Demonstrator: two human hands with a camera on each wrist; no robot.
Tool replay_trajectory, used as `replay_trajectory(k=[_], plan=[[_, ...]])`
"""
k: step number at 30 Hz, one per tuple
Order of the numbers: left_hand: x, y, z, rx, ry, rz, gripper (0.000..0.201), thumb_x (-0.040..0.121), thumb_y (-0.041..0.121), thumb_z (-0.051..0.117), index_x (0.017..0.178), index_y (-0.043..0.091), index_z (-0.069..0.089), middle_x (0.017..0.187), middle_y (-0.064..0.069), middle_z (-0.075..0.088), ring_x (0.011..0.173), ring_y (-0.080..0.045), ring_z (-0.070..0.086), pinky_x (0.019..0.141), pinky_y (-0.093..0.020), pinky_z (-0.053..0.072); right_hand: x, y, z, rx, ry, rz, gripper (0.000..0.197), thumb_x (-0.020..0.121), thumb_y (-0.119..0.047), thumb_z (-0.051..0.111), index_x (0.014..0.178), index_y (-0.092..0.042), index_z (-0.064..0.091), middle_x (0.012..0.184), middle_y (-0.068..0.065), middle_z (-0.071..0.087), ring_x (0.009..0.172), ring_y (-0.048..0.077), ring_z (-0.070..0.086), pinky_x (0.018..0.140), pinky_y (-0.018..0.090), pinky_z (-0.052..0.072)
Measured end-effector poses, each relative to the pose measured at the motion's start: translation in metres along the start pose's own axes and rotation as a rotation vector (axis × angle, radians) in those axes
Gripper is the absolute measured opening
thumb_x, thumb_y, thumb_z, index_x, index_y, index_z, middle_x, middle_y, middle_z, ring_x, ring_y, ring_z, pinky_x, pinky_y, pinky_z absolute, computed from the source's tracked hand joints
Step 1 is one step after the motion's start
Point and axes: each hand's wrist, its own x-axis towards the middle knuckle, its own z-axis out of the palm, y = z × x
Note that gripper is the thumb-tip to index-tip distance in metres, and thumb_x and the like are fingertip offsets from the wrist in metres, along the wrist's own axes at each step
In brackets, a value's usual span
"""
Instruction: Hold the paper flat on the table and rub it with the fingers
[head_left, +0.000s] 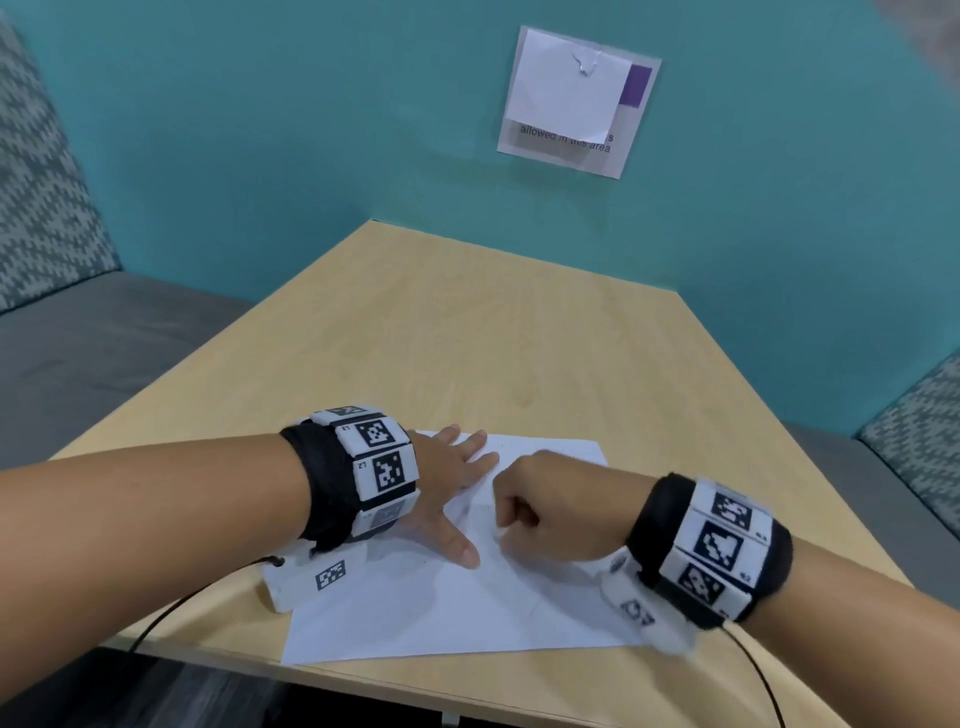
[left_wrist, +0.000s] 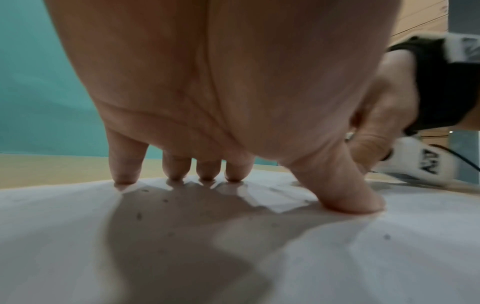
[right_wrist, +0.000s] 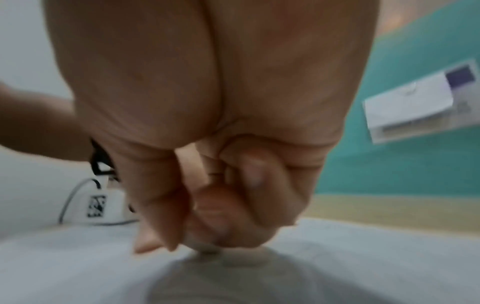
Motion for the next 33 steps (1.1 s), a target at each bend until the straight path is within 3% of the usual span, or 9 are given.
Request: replay_trajectory(k=[3, 6, 9, 11, 13, 19, 25, 30, 33], plan=[[0.001, -0.001, 0.0, 0.005, 0.006, -0.004, 0.114, 0.081, 0.079, 0.051, 0.157, 0.026, -0.017, 0.164, 0.003, -0.023, 0.152, -0.023, -0.016, 0.12, -0.057, 0.011, 0.006, 0.009, -0.008, -0.016, 0.023, 0.026, 0.017, 0.085, -0.022, 0.06, 0.086, -0.007, 0.065, 0.076, 0.005, 0.065, 0.067, 0.015, 0.049, 0.063, 0.029, 0.045], [0.001, 0.0, 0.001, 0.006, 0.004, -0.007, 0.113, 0.081, 0.08, 0.05, 0.156, 0.027, -0.016, 0.164, 0.004, -0.023, 0.152, -0.022, -0.016, 0.12, -0.057, 0.01, 0.008, 0.025, -0.016, 0.023, 0.079, 0.112, 0.014, 0.085, -0.021, 0.06, 0.089, -0.009, 0.066, 0.071, -0.008, 0.058, 0.068, 0.016, 0.05, 0.058, 0.021, 0.041], [0.001, -0.003, 0.003, 0.009, 0.02, 0.0, 0.114, 0.08, 0.08, 0.05, 0.157, 0.027, -0.016, 0.164, 0.004, -0.022, 0.152, -0.022, -0.016, 0.121, -0.056, 0.01, 0.0, 0.004, 0.0, -0.008, 0.012, 0.001, 0.017, 0.085, -0.022, 0.057, 0.088, -0.008, 0.066, 0.076, 0.002, 0.065, 0.071, 0.02, 0.056, 0.066, 0.031, 0.05], [0.001, -0.004, 0.002, 0.003, 0.015, -0.004, 0.114, 0.08, 0.08, 0.05, 0.156, 0.028, -0.017, 0.164, 0.005, -0.023, 0.152, -0.021, -0.017, 0.121, -0.056, 0.009, 0.001, 0.005, 0.0, 0.019, 0.002, -0.009, 0.012, 0.085, -0.025, 0.06, 0.087, -0.014, 0.064, 0.072, -0.007, 0.06, 0.068, 0.014, 0.053, 0.063, 0.027, 0.046], [0.0, -0.002, -0.001, 0.001, 0.001, -0.005, 0.114, 0.08, 0.08, 0.05, 0.156, 0.029, -0.017, 0.164, 0.006, -0.024, 0.152, -0.02, -0.017, 0.121, -0.056, 0.009, 0.005, 0.023, -0.01, 0.028, 0.057, 0.075, 0.006, 0.086, -0.025, 0.063, 0.084, -0.019, 0.062, 0.069, -0.013, 0.053, 0.066, 0.011, 0.049, 0.058, 0.02, 0.038], [-0.004, 0.002, -0.006, 0.026, 0.009, -0.001, 0.113, 0.08, 0.079, 0.052, 0.157, 0.03, -0.015, 0.164, 0.005, -0.022, 0.152, -0.022, -0.016, 0.119, -0.061, 0.004, 0.009, 0.041, -0.011, 0.042, 0.079, 0.138, 0.007, 0.086, -0.023, 0.063, 0.082, -0.019, 0.059, 0.068, -0.014, 0.049, 0.059, 0.003, 0.044, 0.054, 0.018, 0.033], [0.008, 0.016, -0.007, -0.08, 0.034, 0.114, 0.113, 0.078, 0.078, 0.057, 0.156, 0.037, -0.013, 0.165, 0.006, -0.02, 0.152, -0.026, -0.016, 0.118, -0.065, 0.001, 0.007, 0.037, -0.016, 0.028, 0.081, 0.153, 0.009, 0.086, -0.022, 0.062, 0.088, -0.014, 0.064, 0.069, -0.012, 0.051, 0.058, 0.005, 0.044, 0.054, 0.018, 0.035], [0.009, 0.019, -0.004, -0.103, 0.068, 0.148, 0.092, 0.08, 0.07, 0.063, 0.154, 0.047, 0.014, 0.165, 0.002, -0.019, 0.152, -0.029, -0.016, 0.117, -0.065, 0.004, -0.007, 0.003, 0.0, 0.056, -0.071, -0.051, 0.016, 0.086, -0.02, 0.062, 0.09, -0.005, 0.066, 0.077, 0.009, 0.064, 0.065, 0.014, 0.05, 0.062, 0.029, 0.044], [0.014, 0.016, -0.001, -0.102, 0.059, 0.143, 0.1, 0.077, 0.073, 0.063, 0.154, 0.048, 0.006, 0.165, 0.005, -0.019, 0.152, -0.029, -0.015, 0.116, -0.067, 0.004, -0.001, 0.011, -0.008, 0.052, -0.003, 0.001, 0.012, 0.086, -0.018, 0.063, 0.091, -0.009, 0.068, 0.07, -0.007, 0.057, 0.06, 0.006, 0.047, 0.058, 0.022, 0.04]])
